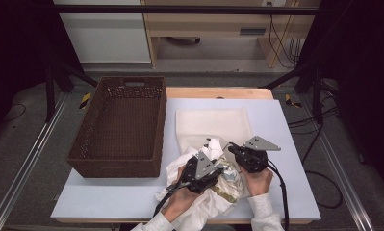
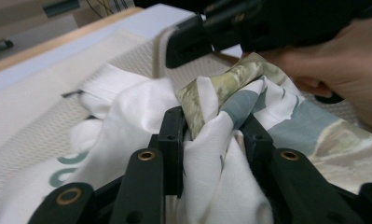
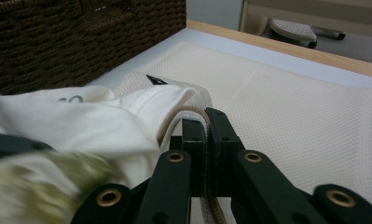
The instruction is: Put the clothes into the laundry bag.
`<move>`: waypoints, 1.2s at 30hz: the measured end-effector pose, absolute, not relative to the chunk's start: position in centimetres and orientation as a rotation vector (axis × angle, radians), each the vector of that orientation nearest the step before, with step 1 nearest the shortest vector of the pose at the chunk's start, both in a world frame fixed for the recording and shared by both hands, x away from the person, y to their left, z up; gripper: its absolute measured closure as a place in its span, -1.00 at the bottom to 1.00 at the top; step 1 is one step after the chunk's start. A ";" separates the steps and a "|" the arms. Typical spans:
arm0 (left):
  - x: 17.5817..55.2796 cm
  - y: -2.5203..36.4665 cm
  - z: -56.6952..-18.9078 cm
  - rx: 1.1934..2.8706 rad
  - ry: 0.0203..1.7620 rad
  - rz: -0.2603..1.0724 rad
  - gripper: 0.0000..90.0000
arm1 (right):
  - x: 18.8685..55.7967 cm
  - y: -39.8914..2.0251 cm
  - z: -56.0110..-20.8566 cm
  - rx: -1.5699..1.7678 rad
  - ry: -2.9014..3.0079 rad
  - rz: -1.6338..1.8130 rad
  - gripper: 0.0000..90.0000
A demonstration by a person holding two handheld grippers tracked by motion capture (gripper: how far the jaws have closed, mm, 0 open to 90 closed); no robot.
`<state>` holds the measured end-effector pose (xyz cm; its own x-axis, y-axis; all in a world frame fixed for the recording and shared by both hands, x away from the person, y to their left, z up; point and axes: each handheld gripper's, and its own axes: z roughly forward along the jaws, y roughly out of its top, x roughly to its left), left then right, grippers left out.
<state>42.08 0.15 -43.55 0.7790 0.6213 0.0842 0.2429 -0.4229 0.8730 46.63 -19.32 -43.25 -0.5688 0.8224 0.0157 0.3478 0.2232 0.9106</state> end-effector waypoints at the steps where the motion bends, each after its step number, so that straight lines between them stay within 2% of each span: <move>1: 42.1 -0.4 -44.0 2.021 0.643 0.525 0.45 | 46.6 -19.2 -43.3 1.079 2.027 1.315 0.94; 3: 42.4 -1.4 -44.9 2.036 0.651 0.556 0.42 | 46.5 -19.0 -43.3 1.072 2.028 1.314 0.94; 8: 42.9 -2.1 -45.7 2.044 0.657 0.541 0.23 | 46.4 -19.3 -43.6 1.083 2.032 1.293 0.94; 13: 41.9 -1.1 -44.3 2.019 0.647 0.466 -0.29 | 46.4 -19.7 -43.7 1.089 2.018 1.299 0.94; 16: 40.8 0.3 -42.6 2.022 0.667 0.497 -0.55 | 46.3 -19.8 -43.7 1.089 2.013 1.294 0.94; 20: 40.6 3.2 -40.6 1.979 0.705 0.560 -0.59 | 46.2 -19.9 -43.8 1.090 2.013 1.289 0.94; 23: 42.2 4.3 -41.0 1.997 0.774 0.596 -0.66 | 46.2 -19.8 -43.8 1.083 2.015 1.291 0.94; 27: 44.9 3.5 -43.9 2.138 0.852 0.461 -0.71 | 46.2 -19.8 -43.8 1.083 2.019 1.291 0.94; 29: 45.5 3.6 -44.8 2.098 0.872 0.378 -0.56 | 46.2 -19.7 -43.8 1.083 2.024 1.289 0.94; 32: 45.9 4.0 -45.0 2.069 0.878 0.307 -0.09 | 46.3 -19.6 -44.0 1.086 2.029 1.284 0.94; 35: 45.2 4.1 -44.5 2.064 0.850 0.346 0.49 | 46.3 -19.4 -44.1 1.081 2.031 1.281 0.94; 36: 44.9 4.1 -44.3 2.054 0.846 0.361 0.57 | 46.3 -19.4 -44.1 1.081 2.030 1.281 0.94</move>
<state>44.85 4.10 -44.30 0.7281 0.6833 -0.0542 0.4339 -0.3982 0.8082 46.32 -19.40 -44.08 -0.5569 0.8306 -0.0016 0.3561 0.2406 0.9029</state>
